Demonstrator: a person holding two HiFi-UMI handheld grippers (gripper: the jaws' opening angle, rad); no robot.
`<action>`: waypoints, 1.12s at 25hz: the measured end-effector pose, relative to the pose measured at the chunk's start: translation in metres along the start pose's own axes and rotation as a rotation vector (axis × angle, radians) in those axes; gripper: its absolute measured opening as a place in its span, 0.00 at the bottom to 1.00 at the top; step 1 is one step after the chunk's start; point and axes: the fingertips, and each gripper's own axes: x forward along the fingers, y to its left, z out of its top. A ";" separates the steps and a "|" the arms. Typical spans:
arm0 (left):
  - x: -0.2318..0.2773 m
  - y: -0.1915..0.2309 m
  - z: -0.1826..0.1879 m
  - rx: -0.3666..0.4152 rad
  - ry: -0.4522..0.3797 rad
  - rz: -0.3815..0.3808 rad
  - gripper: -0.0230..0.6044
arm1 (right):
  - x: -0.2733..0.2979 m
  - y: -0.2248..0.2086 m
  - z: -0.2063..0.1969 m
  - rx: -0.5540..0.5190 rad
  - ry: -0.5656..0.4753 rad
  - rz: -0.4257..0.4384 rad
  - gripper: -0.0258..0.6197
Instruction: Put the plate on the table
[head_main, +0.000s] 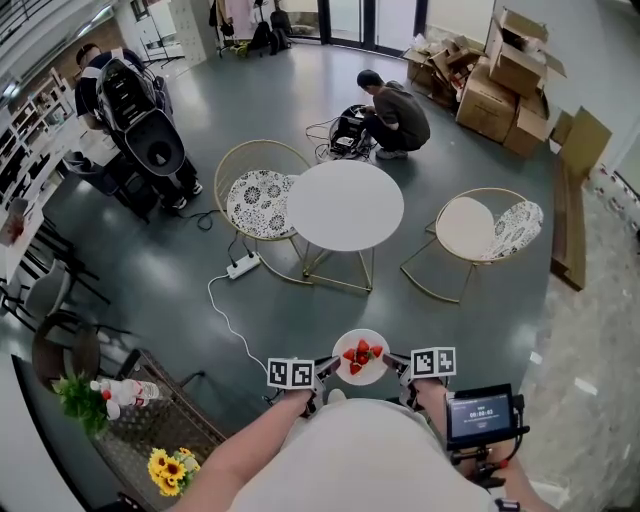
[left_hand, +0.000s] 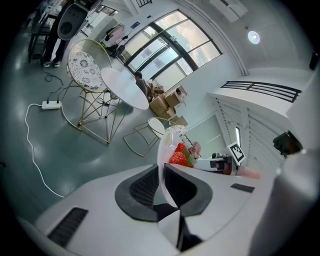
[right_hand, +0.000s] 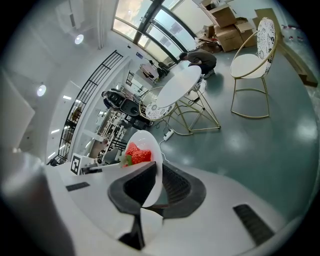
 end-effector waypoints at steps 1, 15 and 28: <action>0.001 0.000 0.000 0.002 0.005 -0.002 0.08 | -0.001 -0.001 -0.001 0.004 -0.002 -0.002 0.09; 0.024 -0.010 -0.010 0.031 0.084 -0.049 0.08 | -0.020 -0.021 -0.012 0.069 -0.055 -0.051 0.09; 0.035 -0.021 -0.018 0.063 0.147 -0.085 0.08 | -0.035 -0.030 -0.024 0.116 -0.107 -0.084 0.09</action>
